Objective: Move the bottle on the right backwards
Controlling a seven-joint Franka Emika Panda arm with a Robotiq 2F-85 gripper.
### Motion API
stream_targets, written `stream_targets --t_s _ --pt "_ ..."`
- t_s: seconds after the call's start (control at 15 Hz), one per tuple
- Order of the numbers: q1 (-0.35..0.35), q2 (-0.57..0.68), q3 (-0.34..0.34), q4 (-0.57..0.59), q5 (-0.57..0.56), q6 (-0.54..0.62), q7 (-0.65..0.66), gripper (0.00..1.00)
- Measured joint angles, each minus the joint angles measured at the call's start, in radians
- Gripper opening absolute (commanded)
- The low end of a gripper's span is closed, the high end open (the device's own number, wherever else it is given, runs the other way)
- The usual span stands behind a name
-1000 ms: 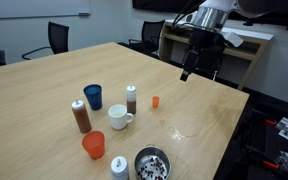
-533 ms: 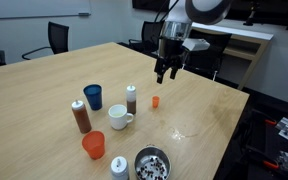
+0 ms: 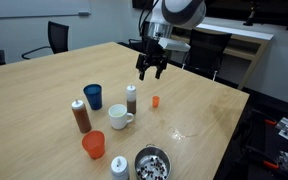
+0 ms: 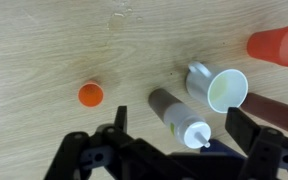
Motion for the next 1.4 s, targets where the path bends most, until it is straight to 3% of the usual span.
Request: stream_targets --t_s 0.47,0.8,1.4 --pt "0.0 0.0 0.002 -0.005 0.02 -0.001 0.014 1.0" --pt "-0.022 0.071 0.015 0.075 0.197 -0.063 0.089 1.0" --pt "-0.128 0.249 0.024 0.253 0.533 -0.205 0.133 1.0"
